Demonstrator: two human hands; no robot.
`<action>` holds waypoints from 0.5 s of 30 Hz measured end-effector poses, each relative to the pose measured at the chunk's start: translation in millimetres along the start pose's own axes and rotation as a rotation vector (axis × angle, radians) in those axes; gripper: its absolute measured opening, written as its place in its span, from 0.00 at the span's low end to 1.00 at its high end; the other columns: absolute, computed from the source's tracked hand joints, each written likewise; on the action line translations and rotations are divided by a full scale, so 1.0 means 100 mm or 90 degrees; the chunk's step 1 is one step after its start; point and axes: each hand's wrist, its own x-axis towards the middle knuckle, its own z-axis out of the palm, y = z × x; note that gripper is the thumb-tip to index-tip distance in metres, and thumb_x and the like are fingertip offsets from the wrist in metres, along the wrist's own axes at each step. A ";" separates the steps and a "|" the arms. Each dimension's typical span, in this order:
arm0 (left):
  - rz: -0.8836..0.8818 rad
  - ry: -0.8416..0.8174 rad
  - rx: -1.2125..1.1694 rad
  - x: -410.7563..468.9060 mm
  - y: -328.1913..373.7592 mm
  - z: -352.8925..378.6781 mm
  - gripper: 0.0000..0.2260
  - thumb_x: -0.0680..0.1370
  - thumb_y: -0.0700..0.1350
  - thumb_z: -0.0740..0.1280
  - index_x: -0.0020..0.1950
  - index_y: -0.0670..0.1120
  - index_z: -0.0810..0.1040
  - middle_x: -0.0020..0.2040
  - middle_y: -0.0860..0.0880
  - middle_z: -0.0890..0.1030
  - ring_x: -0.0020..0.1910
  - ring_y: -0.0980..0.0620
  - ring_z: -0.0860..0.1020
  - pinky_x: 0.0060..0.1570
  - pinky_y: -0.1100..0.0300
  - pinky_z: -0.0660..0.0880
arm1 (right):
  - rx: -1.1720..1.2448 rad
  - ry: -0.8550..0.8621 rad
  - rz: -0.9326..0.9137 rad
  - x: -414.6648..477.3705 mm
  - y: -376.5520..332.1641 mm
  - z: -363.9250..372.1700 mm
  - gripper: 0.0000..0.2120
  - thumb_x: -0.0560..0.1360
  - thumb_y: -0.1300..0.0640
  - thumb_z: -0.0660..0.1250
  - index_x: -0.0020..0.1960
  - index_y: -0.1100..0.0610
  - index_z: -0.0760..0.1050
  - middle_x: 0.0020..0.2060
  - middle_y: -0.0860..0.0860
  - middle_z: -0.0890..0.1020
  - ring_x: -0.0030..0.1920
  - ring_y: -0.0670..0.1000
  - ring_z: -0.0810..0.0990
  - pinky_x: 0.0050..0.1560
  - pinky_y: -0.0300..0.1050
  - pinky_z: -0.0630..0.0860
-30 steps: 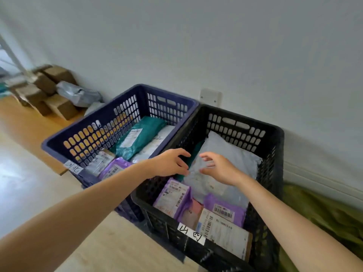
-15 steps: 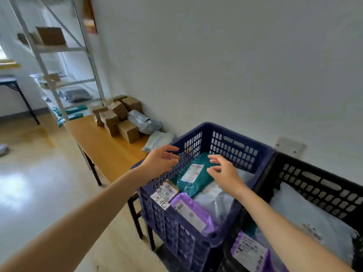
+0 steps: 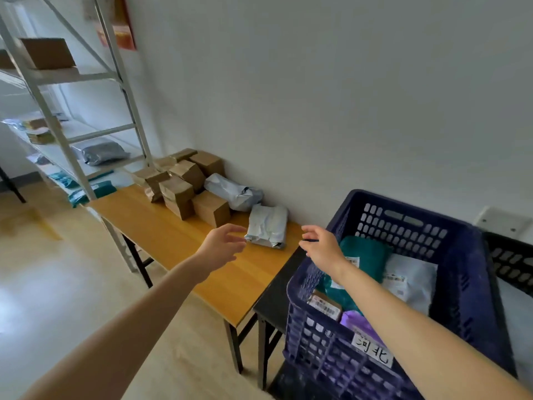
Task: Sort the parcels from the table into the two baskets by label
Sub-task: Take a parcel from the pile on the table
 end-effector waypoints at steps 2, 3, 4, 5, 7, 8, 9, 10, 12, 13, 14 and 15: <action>-0.008 -0.005 -0.002 0.13 -0.12 -0.14 0.14 0.78 0.39 0.67 0.63 0.49 0.75 0.55 0.48 0.80 0.54 0.50 0.79 0.49 0.59 0.77 | 0.008 0.003 0.018 0.11 -0.07 0.19 0.17 0.78 0.62 0.65 0.66 0.57 0.72 0.58 0.53 0.77 0.58 0.51 0.76 0.61 0.53 0.76; -0.012 -0.007 -0.001 0.21 -0.19 -0.20 0.14 0.78 0.39 0.67 0.63 0.49 0.75 0.54 0.48 0.80 0.53 0.50 0.79 0.49 0.59 0.77 | 0.010 0.003 0.023 0.17 -0.10 0.27 0.17 0.78 0.63 0.65 0.67 0.57 0.71 0.57 0.53 0.77 0.57 0.50 0.76 0.61 0.52 0.76; -0.016 -0.008 0.000 0.30 -0.25 -0.24 0.15 0.78 0.39 0.67 0.63 0.49 0.74 0.54 0.48 0.80 0.53 0.50 0.79 0.49 0.59 0.77 | 0.010 0.001 0.028 0.24 -0.11 0.34 0.18 0.78 0.63 0.65 0.67 0.57 0.71 0.56 0.52 0.77 0.56 0.50 0.76 0.60 0.51 0.76; -0.022 -0.008 -0.001 0.39 -0.30 -0.28 0.15 0.78 0.39 0.67 0.64 0.49 0.74 0.54 0.49 0.80 0.53 0.50 0.79 0.50 0.59 0.77 | 0.007 -0.003 0.032 0.33 -0.12 0.41 0.18 0.78 0.63 0.64 0.68 0.57 0.70 0.56 0.52 0.76 0.56 0.50 0.75 0.59 0.49 0.77; -0.034 -0.015 -0.004 0.60 -0.39 -0.33 0.15 0.78 0.39 0.67 0.64 0.48 0.74 0.53 0.49 0.80 0.53 0.50 0.79 0.51 0.57 0.78 | 0.002 -0.009 0.042 0.55 -0.14 0.52 0.19 0.79 0.62 0.64 0.69 0.57 0.69 0.57 0.52 0.75 0.55 0.49 0.75 0.57 0.47 0.77; -0.040 -0.020 -0.005 0.72 -0.43 -0.34 0.15 0.78 0.39 0.67 0.65 0.48 0.74 0.53 0.48 0.80 0.53 0.49 0.79 0.51 0.57 0.78 | -0.003 -0.009 0.049 0.69 -0.15 0.57 0.19 0.79 0.62 0.64 0.69 0.57 0.69 0.58 0.53 0.75 0.54 0.49 0.75 0.56 0.47 0.76; -0.044 -0.026 -0.005 0.85 -0.46 -0.35 0.15 0.78 0.39 0.67 0.65 0.48 0.74 0.54 0.48 0.80 0.53 0.49 0.79 0.51 0.56 0.78 | -0.010 -0.006 0.055 0.84 -0.16 0.61 0.19 0.79 0.62 0.64 0.69 0.57 0.69 0.59 0.54 0.76 0.54 0.49 0.75 0.57 0.47 0.76; -0.043 -0.033 -0.001 0.98 -0.48 -0.36 0.15 0.79 0.40 0.67 0.65 0.48 0.74 0.54 0.47 0.80 0.53 0.48 0.79 0.51 0.56 0.78 | -0.017 -0.002 0.061 1.01 -0.16 0.66 0.20 0.78 0.62 0.64 0.69 0.57 0.69 0.60 0.55 0.76 0.55 0.50 0.75 0.59 0.49 0.76; -0.033 -0.045 0.009 1.26 -0.52 -0.37 0.16 0.79 0.40 0.67 0.66 0.48 0.73 0.55 0.47 0.80 0.53 0.49 0.79 0.51 0.57 0.78 | -0.035 -0.007 0.071 1.35 -0.15 0.73 0.21 0.78 0.62 0.64 0.70 0.58 0.68 0.62 0.57 0.75 0.57 0.52 0.75 0.62 0.52 0.75; -0.032 -0.048 0.013 1.40 -0.53 -0.39 0.16 0.79 0.40 0.66 0.66 0.48 0.73 0.55 0.47 0.80 0.53 0.49 0.79 0.51 0.57 0.78 | -0.049 -0.016 0.076 1.51 -0.14 0.77 0.21 0.78 0.61 0.65 0.70 0.58 0.68 0.63 0.58 0.75 0.60 0.53 0.74 0.64 0.53 0.74; -0.036 -0.053 0.016 1.54 -0.55 -0.41 0.16 0.79 0.40 0.66 0.66 0.48 0.73 0.55 0.47 0.79 0.54 0.49 0.79 0.51 0.57 0.78 | -0.062 -0.025 0.084 1.68 -0.12 0.80 0.22 0.78 0.61 0.65 0.70 0.58 0.68 0.65 0.58 0.73 0.63 0.55 0.74 0.65 0.54 0.73; -0.042 -0.061 0.022 1.68 -0.57 -0.43 0.16 0.79 0.40 0.66 0.66 0.48 0.73 0.55 0.47 0.79 0.54 0.50 0.79 0.50 0.58 0.78 | -0.072 -0.029 0.095 1.84 -0.10 0.83 0.22 0.77 0.60 0.66 0.71 0.58 0.68 0.66 0.58 0.73 0.65 0.56 0.73 0.65 0.54 0.73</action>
